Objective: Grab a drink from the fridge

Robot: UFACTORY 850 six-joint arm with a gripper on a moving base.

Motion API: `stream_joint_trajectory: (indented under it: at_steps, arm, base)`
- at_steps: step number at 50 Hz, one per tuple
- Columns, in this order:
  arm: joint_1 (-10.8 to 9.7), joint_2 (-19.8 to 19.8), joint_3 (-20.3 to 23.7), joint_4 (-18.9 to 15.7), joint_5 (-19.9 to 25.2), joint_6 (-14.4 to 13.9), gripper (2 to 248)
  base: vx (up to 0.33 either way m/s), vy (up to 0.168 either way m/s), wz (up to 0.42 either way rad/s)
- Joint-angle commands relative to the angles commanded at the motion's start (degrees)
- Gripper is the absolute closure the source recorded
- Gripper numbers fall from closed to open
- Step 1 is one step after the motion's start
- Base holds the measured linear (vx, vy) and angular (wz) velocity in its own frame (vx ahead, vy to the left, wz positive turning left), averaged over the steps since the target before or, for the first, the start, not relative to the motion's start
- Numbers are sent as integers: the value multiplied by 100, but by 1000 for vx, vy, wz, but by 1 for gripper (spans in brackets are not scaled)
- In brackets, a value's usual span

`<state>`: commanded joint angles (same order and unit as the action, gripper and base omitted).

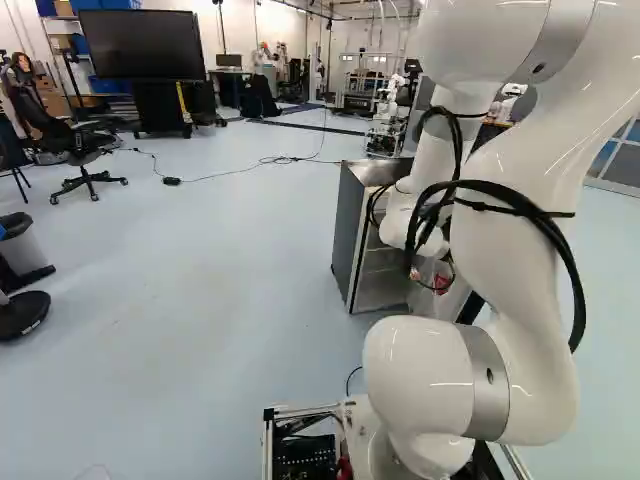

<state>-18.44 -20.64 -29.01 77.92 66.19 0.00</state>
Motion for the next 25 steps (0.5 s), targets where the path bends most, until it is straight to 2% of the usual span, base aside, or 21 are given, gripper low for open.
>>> stream_joint_trajectory:
  at_steps: [25]
  arm:
    - [-582,-499,-778,0,0,0,3]
  base:
    - [0,0,0]
